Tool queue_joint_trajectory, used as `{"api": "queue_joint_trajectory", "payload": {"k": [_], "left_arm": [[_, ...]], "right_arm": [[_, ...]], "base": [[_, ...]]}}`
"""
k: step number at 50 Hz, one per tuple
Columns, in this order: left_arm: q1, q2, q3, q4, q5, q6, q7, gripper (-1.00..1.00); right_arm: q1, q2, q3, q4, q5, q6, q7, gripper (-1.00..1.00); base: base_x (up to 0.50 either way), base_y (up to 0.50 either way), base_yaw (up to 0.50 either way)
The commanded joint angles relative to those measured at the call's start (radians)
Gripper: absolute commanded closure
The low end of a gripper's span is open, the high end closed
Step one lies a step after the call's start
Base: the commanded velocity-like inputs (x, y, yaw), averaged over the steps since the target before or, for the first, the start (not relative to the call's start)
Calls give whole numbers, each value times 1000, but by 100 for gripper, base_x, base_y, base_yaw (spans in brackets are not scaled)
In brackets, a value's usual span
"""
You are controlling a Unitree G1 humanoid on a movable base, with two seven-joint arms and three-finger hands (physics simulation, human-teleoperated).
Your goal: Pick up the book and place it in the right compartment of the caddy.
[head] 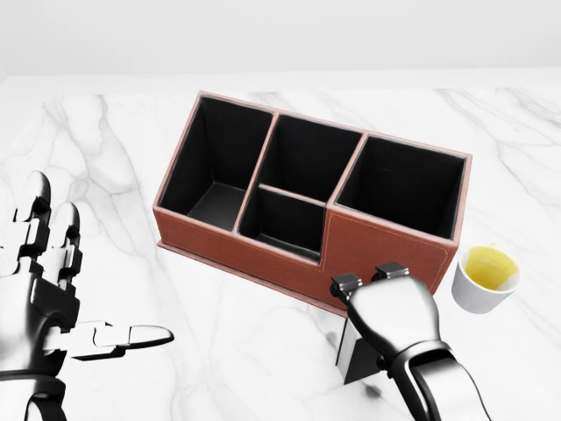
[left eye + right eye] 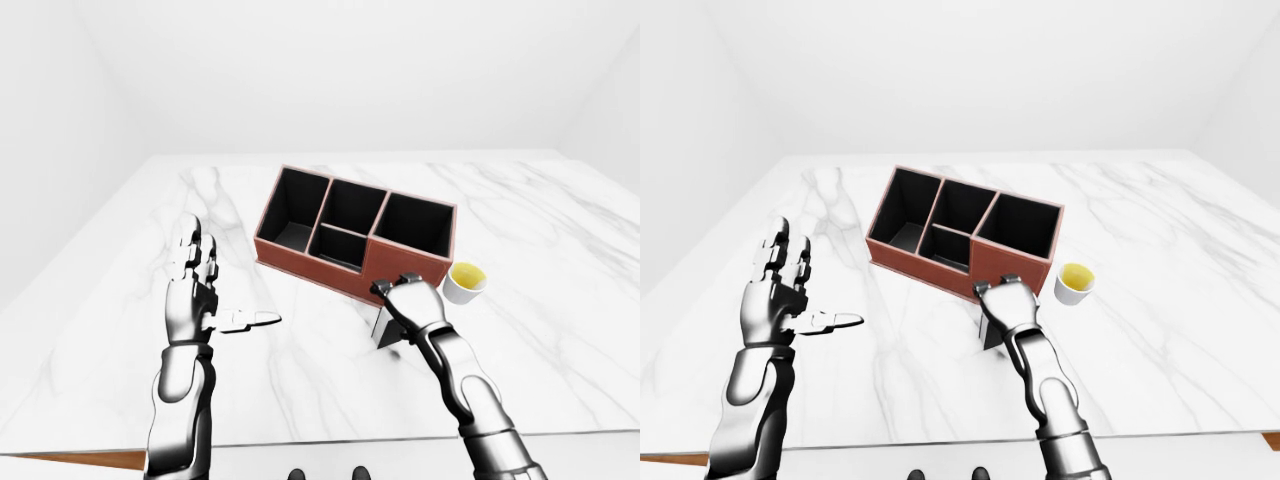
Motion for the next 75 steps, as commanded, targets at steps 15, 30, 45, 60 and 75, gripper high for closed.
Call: {"api": "queue_joint_trajectory", "payload": {"k": [15,30,45,60,75], "left_arm": [[1,-1,-2,4,5,-2,-2,-100],[1,0,-3,7,6,-3,-2,-100],[3,-1,-3,9,8,-3,-4,-100],[4,-1,-4,13,11,-7,-7,-100],[5,-3,-8,14,11,-12,-7,-100]], "right_arm": [[-40,-5,11,121,-20,0,-52,-25],[-74,-16,8,215,-20,0,-90,-25],[-80,-24,4,253,-19,0,-105,-25],[-66,-37,8,302,-37,0,-122,-25],[-11,-45,3,278,-29,0,-58,100]], "base": [[0,0,0],[0,0,0],[0,0,0],[0,0,0],[0,0,0]]}}
